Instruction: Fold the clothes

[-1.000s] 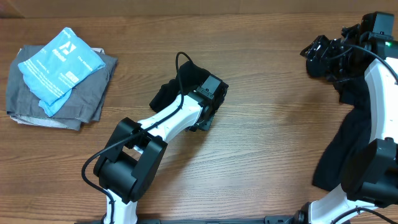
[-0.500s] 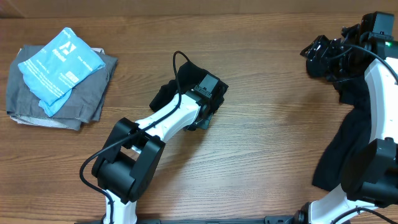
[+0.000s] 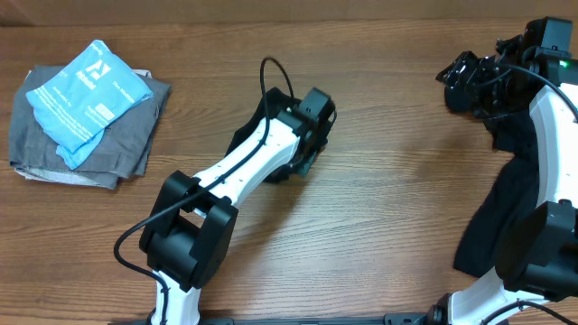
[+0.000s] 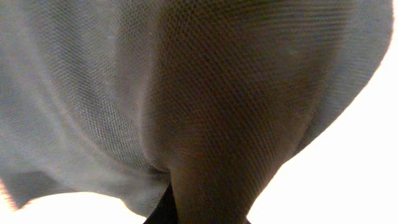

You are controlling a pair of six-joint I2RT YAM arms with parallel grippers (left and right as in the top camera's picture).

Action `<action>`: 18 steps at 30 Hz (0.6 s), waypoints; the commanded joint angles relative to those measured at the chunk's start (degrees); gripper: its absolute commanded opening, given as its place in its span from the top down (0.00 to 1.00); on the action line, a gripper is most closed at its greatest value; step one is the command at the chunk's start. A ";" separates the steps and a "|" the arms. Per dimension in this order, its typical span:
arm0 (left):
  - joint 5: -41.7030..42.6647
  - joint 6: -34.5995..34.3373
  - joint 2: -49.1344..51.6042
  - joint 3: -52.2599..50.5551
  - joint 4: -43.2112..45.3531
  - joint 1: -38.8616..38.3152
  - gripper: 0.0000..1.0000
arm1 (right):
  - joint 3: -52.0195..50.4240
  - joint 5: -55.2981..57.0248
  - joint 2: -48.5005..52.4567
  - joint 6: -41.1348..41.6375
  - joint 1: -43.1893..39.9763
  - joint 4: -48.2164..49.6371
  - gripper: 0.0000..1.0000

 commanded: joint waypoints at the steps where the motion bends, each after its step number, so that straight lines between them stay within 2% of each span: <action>1: -6.21 1.40 0.33 4.83 -1.60 -0.31 0.96 | -0.13 0.00 0.09 -0.37 0.07 0.13 0.00; 11: -5.95 1.75 0.26 12.72 -6.67 2.10 0.96 | -0.13 0.00 0.09 -0.37 0.07 0.13 0.00; 18: 2.64 2.19 0.24 17.53 -8.96 6.91 0.96 | -0.13 0.00 0.09 -0.37 0.07 0.13 0.00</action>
